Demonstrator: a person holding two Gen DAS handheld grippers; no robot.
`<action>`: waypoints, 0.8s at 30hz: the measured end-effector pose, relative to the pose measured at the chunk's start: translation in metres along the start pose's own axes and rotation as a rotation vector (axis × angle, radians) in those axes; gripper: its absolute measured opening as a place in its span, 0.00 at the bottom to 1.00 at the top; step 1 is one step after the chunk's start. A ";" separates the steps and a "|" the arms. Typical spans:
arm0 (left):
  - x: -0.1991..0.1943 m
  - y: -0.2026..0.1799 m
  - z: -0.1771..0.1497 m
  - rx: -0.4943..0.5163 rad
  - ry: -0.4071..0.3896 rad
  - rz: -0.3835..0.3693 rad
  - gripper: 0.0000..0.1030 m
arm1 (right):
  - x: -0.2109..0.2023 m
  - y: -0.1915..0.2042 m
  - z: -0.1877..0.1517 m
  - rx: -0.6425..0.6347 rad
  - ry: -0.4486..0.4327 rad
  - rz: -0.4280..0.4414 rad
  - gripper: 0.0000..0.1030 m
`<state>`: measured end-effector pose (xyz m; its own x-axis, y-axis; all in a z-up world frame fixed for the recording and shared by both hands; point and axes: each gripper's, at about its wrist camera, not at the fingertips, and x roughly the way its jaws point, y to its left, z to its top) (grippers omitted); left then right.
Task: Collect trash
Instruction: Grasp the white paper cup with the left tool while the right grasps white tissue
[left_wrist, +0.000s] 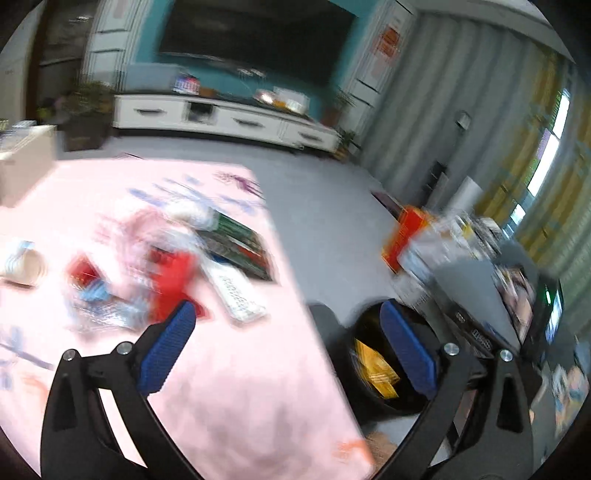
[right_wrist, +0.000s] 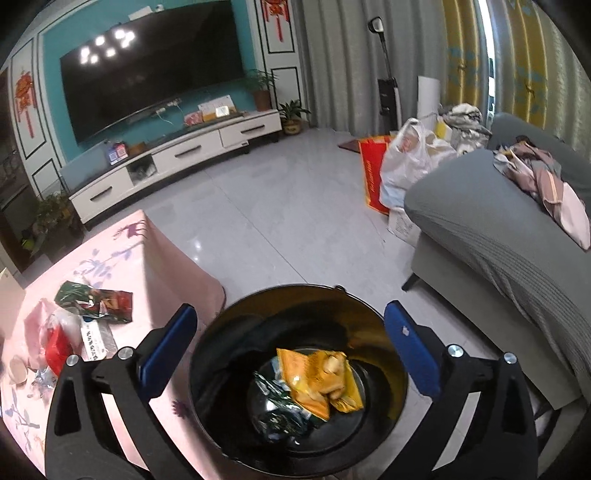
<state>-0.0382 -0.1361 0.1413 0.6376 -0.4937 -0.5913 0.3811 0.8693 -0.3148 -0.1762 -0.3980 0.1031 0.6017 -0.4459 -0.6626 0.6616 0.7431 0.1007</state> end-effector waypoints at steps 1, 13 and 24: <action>-0.006 0.012 0.005 -0.019 -0.021 0.028 0.97 | 0.000 0.004 0.000 -0.007 -0.003 0.007 0.96; -0.026 0.238 0.021 -0.388 -0.076 0.405 0.97 | 0.020 0.075 -0.015 -0.079 0.072 0.190 0.96; 0.021 0.322 0.027 -0.518 0.003 0.408 0.97 | 0.052 0.228 0.031 -0.203 0.256 0.485 0.96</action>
<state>0.1163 0.1329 0.0474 0.6608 -0.1224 -0.7405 -0.2629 0.8864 -0.3811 0.0196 -0.2675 0.1151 0.6702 0.0850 -0.7373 0.2235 0.9242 0.3097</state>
